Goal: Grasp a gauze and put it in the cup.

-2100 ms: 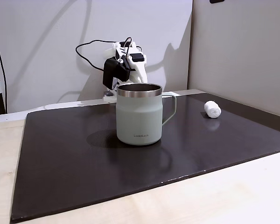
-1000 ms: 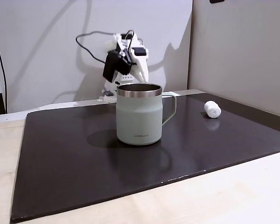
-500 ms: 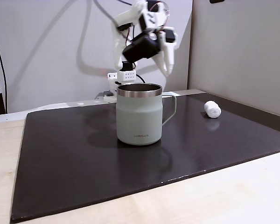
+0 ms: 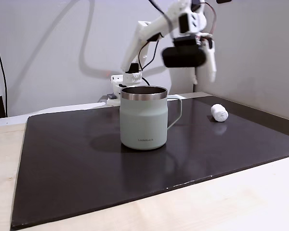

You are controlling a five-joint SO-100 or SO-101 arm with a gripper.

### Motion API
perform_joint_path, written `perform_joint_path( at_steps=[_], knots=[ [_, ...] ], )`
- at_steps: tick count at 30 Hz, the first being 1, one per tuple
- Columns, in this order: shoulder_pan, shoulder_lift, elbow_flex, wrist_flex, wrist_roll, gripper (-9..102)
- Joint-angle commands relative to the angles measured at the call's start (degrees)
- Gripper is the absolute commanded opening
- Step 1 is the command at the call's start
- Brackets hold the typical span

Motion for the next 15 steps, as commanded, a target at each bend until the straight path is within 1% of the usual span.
perform_joint_path(
  at_steps=[1,8,15],
  knots=[
    [-3.52,-1.85,-4.39,0.62,-1.05,22],
    [-8.0,-11.25,-10.11,0.7,-2.2,22],
    [-10.11,-18.19,-16.52,0.79,-2.64,24]
  ],
)
